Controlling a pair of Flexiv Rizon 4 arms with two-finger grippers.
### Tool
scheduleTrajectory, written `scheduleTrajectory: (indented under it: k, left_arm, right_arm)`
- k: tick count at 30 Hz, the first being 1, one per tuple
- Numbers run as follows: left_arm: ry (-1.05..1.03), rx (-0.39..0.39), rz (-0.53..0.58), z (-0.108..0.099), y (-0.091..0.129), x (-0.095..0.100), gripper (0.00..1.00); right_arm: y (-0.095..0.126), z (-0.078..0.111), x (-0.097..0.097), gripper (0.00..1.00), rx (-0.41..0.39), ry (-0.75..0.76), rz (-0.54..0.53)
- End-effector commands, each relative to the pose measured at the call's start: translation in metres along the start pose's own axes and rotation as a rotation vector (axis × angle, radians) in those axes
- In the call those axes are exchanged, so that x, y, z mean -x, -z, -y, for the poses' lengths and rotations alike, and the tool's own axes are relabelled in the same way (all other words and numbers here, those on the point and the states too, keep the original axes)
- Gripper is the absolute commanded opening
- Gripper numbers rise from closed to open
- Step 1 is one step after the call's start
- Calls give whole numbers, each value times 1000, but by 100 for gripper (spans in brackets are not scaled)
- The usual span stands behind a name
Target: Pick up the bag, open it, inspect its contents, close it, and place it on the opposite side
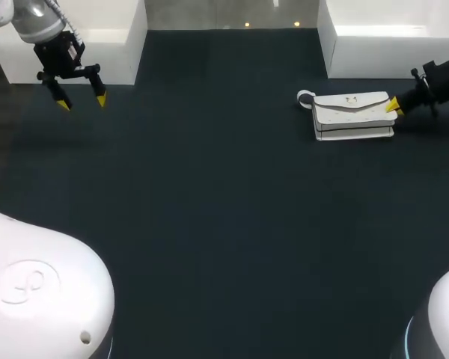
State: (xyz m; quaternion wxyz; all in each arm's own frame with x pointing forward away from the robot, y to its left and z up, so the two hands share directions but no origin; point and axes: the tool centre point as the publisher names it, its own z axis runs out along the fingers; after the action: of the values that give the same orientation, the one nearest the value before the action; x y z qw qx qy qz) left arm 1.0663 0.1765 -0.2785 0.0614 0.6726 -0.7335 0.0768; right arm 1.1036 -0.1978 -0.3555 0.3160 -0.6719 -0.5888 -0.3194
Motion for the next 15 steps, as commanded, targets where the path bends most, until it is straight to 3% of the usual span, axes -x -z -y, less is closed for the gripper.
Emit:
scheduleTrajectory:
  k: [1, 9, 15]
  left_arm:
    - [1, 0, 1, -1, 1, 0, 100]
    - [1, 0, 1, -1, 1, 0, 100]
    - [1, 0, 1, -1, 1, 0, 100]
  right_arm:
    - [8, -11, 6, 0, -44, -6, 4]
    - [65, -41, 37, 0, 4, 19, 83]
    - [90, -55, 51, 0, 15, 26, 113]
